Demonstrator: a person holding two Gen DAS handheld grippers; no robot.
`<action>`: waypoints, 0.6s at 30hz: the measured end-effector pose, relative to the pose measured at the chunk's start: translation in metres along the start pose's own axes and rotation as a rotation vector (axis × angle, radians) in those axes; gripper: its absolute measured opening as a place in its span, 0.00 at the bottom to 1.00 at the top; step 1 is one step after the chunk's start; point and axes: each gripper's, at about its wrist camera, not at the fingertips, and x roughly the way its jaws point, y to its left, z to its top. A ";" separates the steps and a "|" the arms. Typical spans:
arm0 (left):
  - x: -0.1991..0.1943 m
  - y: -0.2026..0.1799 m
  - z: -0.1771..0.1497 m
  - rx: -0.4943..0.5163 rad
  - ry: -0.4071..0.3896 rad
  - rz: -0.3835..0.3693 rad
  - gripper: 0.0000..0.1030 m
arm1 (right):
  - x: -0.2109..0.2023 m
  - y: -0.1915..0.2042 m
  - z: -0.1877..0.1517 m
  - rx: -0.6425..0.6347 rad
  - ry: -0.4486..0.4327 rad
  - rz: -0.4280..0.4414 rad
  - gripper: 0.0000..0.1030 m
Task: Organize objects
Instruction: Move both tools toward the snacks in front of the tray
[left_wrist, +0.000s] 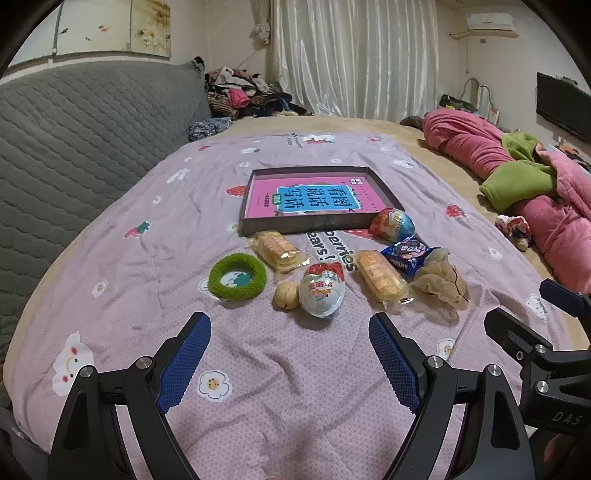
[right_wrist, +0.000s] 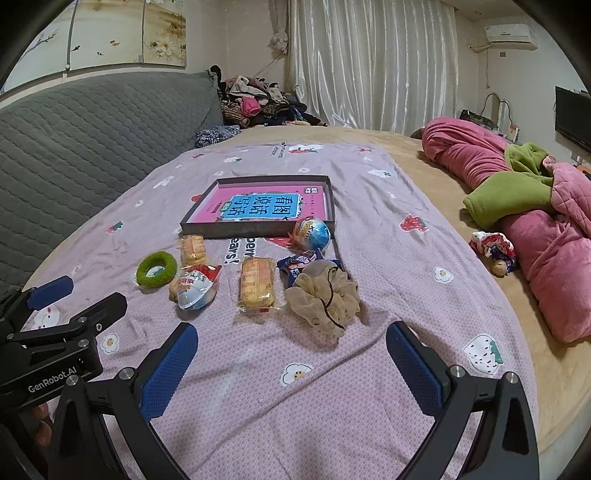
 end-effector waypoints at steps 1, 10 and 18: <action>0.000 0.000 0.000 0.000 0.001 -0.001 0.86 | 0.000 0.000 0.000 0.000 0.002 0.001 1.00; -0.002 -0.001 -0.001 -0.001 0.004 -0.007 0.86 | -0.003 0.001 0.000 -0.001 -0.005 -0.002 1.00; -0.009 0.000 0.001 -0.007 -0.008 -0.008 0.86 | -0.012 0.000 0.003 -0.007 -0.027 -0.008 1.00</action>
